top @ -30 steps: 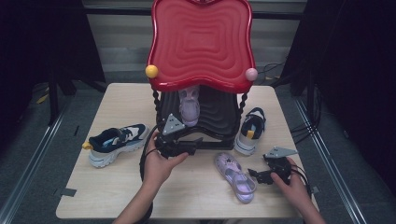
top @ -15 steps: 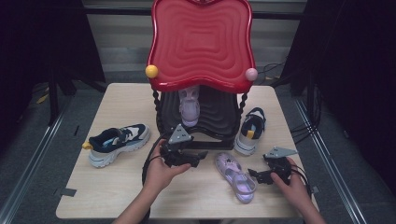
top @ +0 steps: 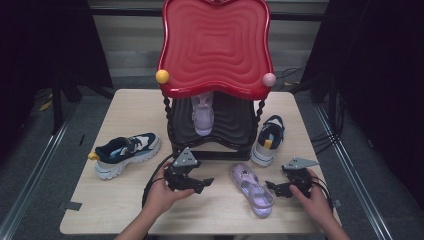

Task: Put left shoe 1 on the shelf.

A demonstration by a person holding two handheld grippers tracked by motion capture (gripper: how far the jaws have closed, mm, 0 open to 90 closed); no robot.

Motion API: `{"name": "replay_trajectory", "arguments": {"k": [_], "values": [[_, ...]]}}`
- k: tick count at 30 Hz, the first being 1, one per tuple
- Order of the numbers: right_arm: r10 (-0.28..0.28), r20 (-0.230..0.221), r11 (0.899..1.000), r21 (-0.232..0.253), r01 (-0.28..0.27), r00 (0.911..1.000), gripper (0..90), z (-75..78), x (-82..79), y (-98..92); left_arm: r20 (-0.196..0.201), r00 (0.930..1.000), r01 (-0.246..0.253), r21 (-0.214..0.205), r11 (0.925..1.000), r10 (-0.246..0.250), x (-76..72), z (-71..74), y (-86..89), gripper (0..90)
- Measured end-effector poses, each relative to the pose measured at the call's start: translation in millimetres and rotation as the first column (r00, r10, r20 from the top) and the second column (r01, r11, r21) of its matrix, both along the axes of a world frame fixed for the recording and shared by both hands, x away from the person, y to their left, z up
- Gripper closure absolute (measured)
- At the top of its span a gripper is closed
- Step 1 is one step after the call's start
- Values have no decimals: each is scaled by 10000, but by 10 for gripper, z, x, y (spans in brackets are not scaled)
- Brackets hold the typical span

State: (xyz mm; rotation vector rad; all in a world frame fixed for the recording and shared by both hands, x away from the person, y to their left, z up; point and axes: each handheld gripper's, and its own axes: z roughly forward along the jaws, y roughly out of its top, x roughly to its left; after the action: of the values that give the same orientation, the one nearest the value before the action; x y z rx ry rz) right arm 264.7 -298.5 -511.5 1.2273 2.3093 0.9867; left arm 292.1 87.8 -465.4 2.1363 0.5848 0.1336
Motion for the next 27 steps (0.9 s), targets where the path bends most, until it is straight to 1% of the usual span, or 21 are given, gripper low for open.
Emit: {"name": "replay_trajectory", "arguments": {"k": [1, 4, 5, 6, 8, 9, 10, 12, 13, 16, 18, 19, 20, 21, 22, 24, 25, 27], "values": [[-4, -14, 10000, 6, 4, 10000, 92, 0, 0, 1, 20, 10000, 96, 77, 9999, -96, -11, -25, 25, 253], [-7, -3, 10000, -33, 7, 10000, 93, 1, -2, 0, 0, 9999, 150, 187, 9997, -150, -38, -74, 90, 253], [2, 12, 10000, -40, -2, 10000, 92, 1, -3, 0, -147, 9997, 216, 89, 9997, -214, -49, -123, 137, 253], [2, 9, 10000, -37, -2, 10000, 92, 1, -3, 0, -147, 9997, 216, 89, 9997, -214, -49, -123, 137, 252], [2, 9, 10000, -37, -2, 10000, 92, 1, -3, 0, -34, 9998, 205, 146, 9997, -205, -58, -164, 192, 251], [3, 8, 10000, -38, -3, 10000, 92, 1, -3, -1, -127, 9999, 116, 95, 9999, -115, -61, -185, 217, 251], [5, 8, 10000, -34, -5, 10000, 93, 1, -3, -1, -143, 9999, 94, 184, 9998, -92, -67, -216, 248, 249], [11, 11, 10000, -30, -11, 10000, 93, 1, -3, -1, -72, 9998, 175, 265, 9995, -174, -83, -251, 262, 249], [9, 16, 10000, -30, -9, 10000, 93, 1, -3, 0, -128, 9997, 220, 316, 9993, -216, -90, -268, 267, 245], [4, 12, 10000, -33, -4, 10000, 93, 1, -4, 0, -87, 9996, 269, 422, 9987, -265, -92, -304, 285, 239], [23, 17, 10000, -34, -23, 10000, 93, 1, -4, 0, -62, 9998, 201, 622, 9979, -198, -87, -339, 320, 236], [23, 17, 10000, -34, -23, 10000, 93, 1, -4, 0, -62, 9998, 201, 622, 9979, -198, -87, -339, 320, 234], [23, 20, 10000, -35, -23, 10000, 93, 1, -5, 0, 87, 9998, 184, 839, 9963, -191, -87, -359, 341, 234], [40, 19, 10000, -32, -40, 10000, 93, 1, -4, 0, 175, 9997, 150, 958, 9953, -168, -90, -365, 351, 233], [69, 25, 10000, -30, -69, 10000, 92, 0, -4, 0, 91, 9998, 149, 887, 9959, -158, -94, -378, 356, 230], [79, 22, 10000, -37, -78, 10000, 93, 1, -5, 0, 125, 9998, 162, 964, 9952, -175, -96, -386, 363, 226], [77, 21, 10000, -37, -77, 10000, 93, 1, -5, 1, 266, 9995, 159, 1215, 9925, -193, -114, -392, 363, 221], [65, 16, 10000, -33, -65, 10000, 93, 1, -6, 2, 228, 9995, 195, 1281, 9916, -226, -116, -393, 369, 217]]}}
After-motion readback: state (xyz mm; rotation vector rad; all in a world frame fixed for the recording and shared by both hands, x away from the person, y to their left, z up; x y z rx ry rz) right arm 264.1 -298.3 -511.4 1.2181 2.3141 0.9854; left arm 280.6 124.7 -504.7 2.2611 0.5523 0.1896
